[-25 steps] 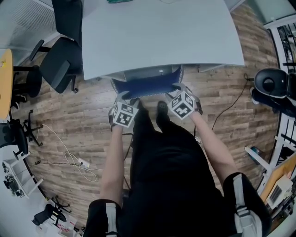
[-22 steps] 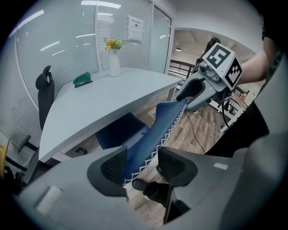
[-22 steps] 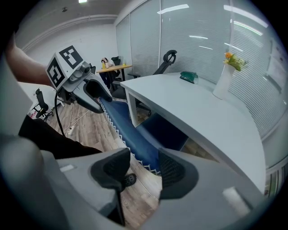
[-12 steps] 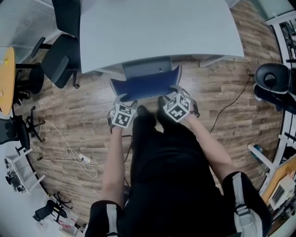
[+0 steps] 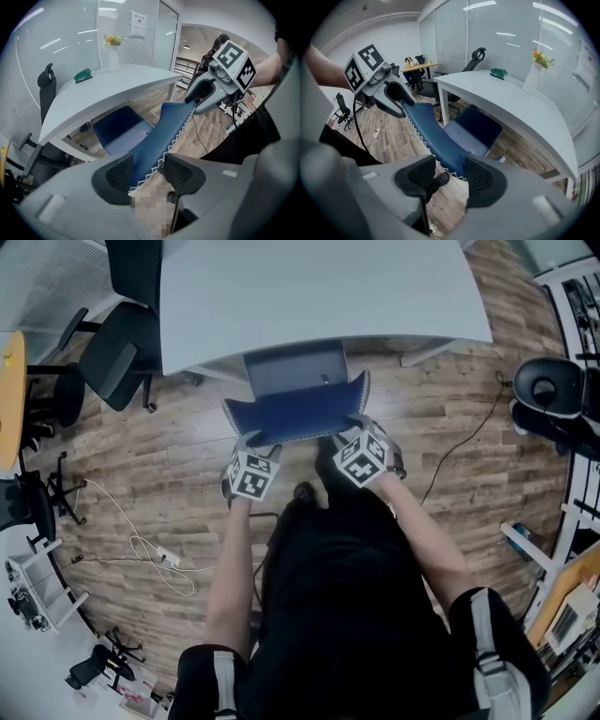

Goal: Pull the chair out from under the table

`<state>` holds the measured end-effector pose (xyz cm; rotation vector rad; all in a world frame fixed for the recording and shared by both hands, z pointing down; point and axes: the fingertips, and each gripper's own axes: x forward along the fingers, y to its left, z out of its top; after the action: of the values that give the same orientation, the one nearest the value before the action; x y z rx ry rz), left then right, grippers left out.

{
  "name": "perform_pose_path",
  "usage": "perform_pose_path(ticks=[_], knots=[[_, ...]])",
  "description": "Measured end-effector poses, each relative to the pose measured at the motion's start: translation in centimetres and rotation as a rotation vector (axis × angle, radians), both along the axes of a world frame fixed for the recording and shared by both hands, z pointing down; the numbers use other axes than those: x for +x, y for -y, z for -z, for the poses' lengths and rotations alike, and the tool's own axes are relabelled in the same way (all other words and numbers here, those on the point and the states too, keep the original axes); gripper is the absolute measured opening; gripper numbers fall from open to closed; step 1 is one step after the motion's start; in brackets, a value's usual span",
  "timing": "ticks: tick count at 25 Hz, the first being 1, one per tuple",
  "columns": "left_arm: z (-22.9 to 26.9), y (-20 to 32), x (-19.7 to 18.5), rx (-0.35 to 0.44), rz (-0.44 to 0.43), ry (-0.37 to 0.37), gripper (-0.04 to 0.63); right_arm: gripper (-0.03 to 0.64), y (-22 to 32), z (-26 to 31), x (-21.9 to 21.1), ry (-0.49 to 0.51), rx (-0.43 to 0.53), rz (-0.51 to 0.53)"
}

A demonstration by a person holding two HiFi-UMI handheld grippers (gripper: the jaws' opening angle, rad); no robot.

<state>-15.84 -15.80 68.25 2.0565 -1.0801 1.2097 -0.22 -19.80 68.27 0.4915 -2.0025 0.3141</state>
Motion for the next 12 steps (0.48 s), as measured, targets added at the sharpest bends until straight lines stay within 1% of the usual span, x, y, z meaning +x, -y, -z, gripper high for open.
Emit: perform_pose_path(ticks=[12], knots=[[0.4,-5.8,0.6,0.022,-0.076,-0.016,0.204,0.198,-6.9,0.4,0.8,-0.018,-0.02,-0.054]])
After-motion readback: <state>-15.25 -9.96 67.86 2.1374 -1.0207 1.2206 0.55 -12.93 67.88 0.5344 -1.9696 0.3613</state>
